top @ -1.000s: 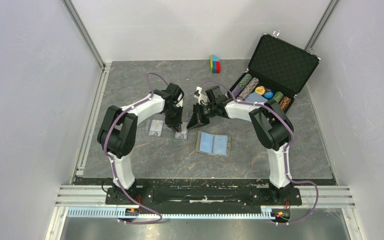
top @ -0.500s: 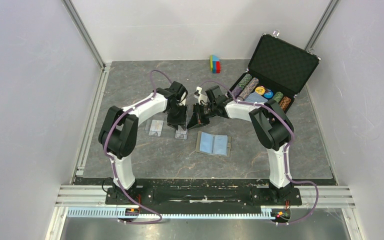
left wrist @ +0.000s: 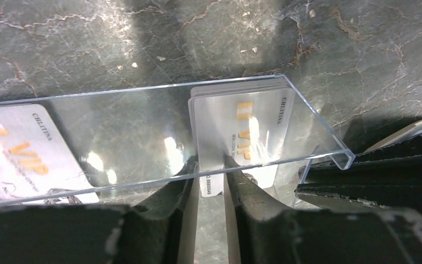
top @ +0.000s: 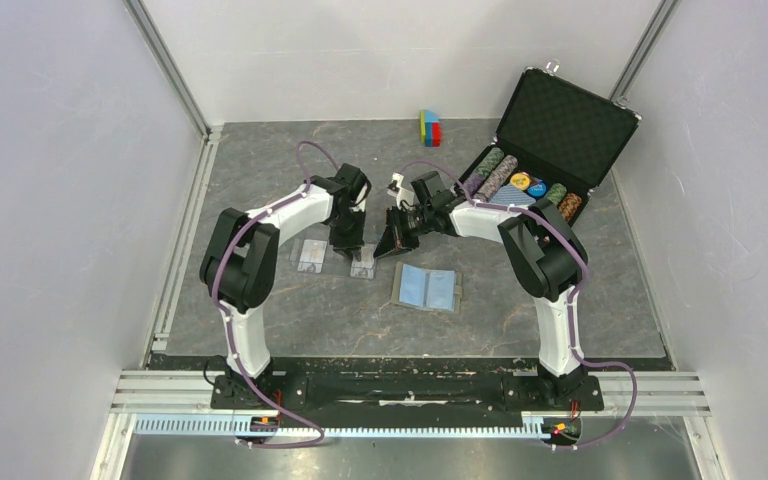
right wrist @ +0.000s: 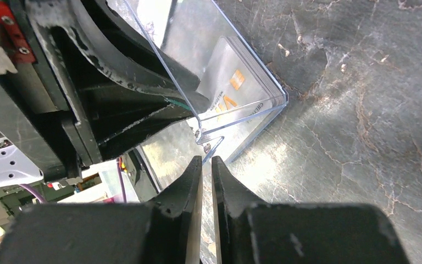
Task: Put the credit cards into the card holder
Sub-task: Pick up the credit card from the storage box, then insert the credit card into the card holder.
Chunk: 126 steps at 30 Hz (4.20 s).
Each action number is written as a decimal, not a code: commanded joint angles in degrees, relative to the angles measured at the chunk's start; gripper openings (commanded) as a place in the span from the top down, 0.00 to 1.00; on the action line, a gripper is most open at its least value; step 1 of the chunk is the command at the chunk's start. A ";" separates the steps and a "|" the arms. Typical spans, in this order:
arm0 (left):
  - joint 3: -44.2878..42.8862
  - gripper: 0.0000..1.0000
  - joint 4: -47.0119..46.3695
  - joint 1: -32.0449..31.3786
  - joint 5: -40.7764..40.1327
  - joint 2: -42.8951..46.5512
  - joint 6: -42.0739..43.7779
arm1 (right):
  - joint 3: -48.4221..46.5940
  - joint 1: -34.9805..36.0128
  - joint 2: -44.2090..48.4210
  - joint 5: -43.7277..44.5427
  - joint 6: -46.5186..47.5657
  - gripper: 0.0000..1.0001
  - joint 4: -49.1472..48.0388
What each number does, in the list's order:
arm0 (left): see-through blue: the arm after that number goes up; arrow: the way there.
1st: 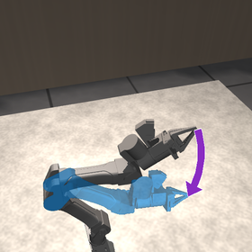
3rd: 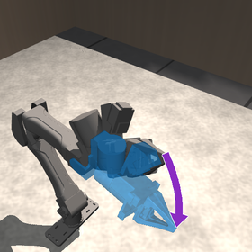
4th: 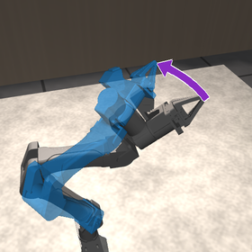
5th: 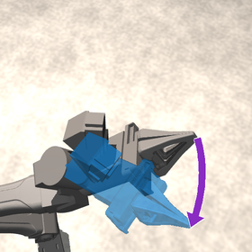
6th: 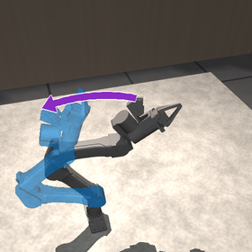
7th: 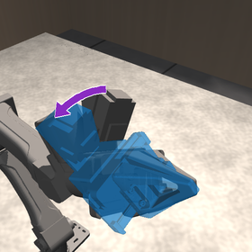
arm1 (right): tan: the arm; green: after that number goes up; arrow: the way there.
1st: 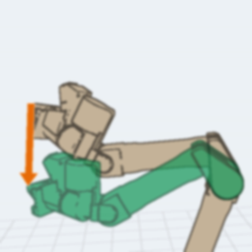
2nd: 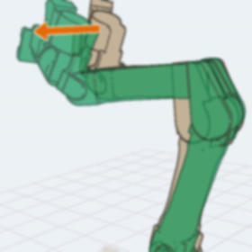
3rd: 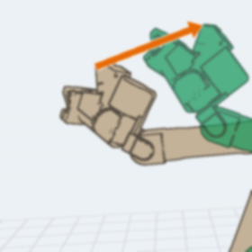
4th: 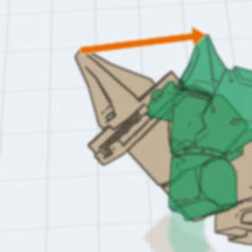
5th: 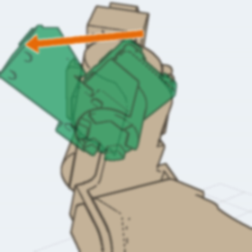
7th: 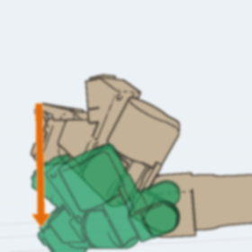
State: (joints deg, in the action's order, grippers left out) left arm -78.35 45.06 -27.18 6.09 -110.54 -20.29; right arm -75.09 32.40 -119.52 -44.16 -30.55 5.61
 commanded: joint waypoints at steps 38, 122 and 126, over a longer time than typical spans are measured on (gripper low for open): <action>-0.09 0.81 -4.10 -0.57 8.84 7.67 -5.22 | 1.83 0.30 0.61 0.83 2.77 0.88 2.41; 35.06 0.48 -58.38 10.00 34.56 41.73 -27.95 | 17.75 -5.64 22.07 -12.78 -25.27 1.00 -49.11; 37.26 0.51 -75.34 11.01 44.75 37.19 -36.91 | 17.93 -6.12 22.29 -13.70 -26.31 1.00 -49.92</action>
State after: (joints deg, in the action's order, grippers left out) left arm -40.91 -12.01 -16.29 40.60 -70.76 -47.55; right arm -57.10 26.65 -99.74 -56.71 -55.77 -40.29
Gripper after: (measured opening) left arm 0.516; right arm 0.007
